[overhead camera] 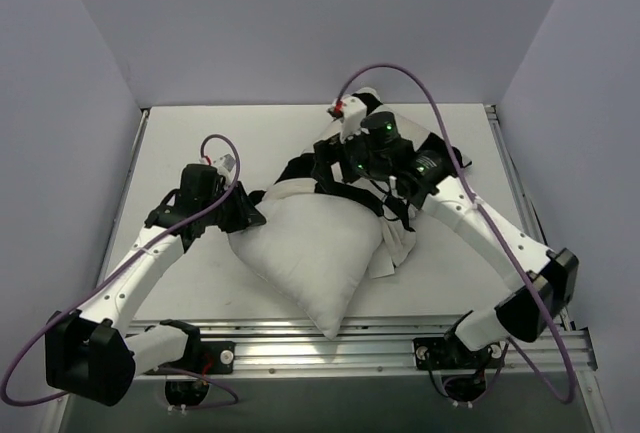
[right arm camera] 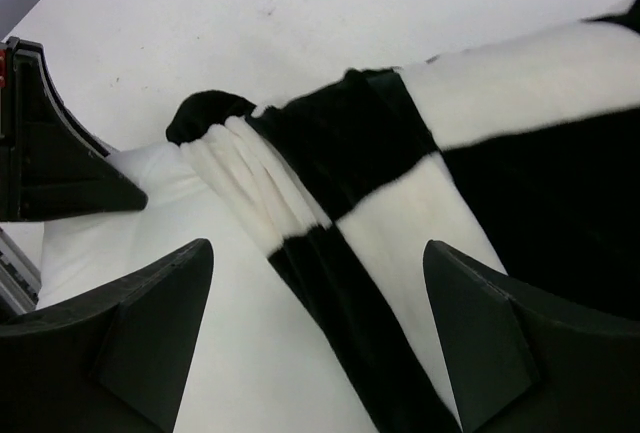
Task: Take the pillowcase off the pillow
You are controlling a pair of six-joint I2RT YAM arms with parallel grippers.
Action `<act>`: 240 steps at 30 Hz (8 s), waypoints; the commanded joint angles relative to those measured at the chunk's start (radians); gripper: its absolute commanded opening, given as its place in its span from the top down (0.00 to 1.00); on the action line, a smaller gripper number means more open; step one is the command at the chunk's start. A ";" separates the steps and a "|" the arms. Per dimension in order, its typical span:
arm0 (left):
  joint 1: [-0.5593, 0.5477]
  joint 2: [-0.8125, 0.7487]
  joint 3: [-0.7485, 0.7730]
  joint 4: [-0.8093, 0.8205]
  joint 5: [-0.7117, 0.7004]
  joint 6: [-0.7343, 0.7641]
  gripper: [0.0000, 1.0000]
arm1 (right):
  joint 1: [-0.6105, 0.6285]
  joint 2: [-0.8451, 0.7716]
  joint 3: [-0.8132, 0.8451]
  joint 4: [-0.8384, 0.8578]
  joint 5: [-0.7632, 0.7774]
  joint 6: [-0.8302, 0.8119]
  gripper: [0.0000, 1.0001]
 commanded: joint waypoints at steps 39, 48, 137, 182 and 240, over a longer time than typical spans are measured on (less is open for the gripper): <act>-0.005 -0.506 0.138 -0.368 -0.124 0.027 0.98 | -0.392 0.472 0.381 -0.125 0.490 0.060 1.00; -0.003 -0.556 0.197 -0.513 -0.293 0.045 0.98 | -0.544 0.429 0.345 -0.119 0.374 0.175 1.00; -0.371 -0.261 0.168 -0.224 -0.583 0.304 0.98 | -0.470 -0.214 -0.403 0.023 0.360 0.425 1.00; -0.028 0.050 0.119 0.030 0.204 0.134 0.06 | -0.408 -0.302 -0.215 0.042 -0.123 0.211 0.01; -0.014 -0.298 0.346 -0.392 -0.326 0.277 0.98 | -0.589 0.277 0.230 -0.193 0.524 0.203 1.00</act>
